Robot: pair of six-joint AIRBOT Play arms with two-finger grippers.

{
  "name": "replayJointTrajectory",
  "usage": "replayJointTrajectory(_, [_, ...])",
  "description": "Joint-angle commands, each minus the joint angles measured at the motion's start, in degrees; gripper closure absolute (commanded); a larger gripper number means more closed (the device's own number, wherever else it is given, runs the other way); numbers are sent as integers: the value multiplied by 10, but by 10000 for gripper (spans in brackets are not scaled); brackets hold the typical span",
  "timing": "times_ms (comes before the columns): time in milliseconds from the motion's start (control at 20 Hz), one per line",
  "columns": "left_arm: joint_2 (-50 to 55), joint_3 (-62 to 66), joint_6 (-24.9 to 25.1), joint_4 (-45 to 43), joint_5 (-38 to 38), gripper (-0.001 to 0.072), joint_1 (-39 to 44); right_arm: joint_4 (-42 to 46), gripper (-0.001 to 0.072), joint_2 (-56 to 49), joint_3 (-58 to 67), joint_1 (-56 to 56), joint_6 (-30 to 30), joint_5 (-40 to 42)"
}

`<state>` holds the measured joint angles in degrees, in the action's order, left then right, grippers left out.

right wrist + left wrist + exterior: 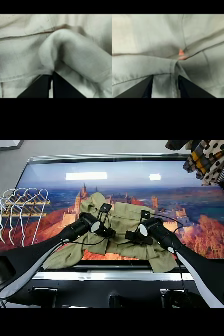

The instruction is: Fold the clothes and pants, and hang the long-sleeved shirts on hangers.

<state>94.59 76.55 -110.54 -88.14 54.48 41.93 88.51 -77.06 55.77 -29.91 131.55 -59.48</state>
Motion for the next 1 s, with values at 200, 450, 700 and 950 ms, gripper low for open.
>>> replayJointTrajectory(200, [28, 10, 0, 1, 19, 493, -1, 0, 675, 0, 0, 0, 1, -2])
replayJointTrajectory(450, [27, 11, 0, 1, 22, 675, -2, 0, 675, 1, 1, 0, 1, -3])
replayJointTrajectory(700, [14, 72, 2, 0, 106, 676, -13, 12, 675, 33, 33, 0, 0, -45])
replayJointTrajectory(950, [-56, 195, 2, -30, 217, 676, -26, 37, 675, 84, 165, 0, -19, -164])
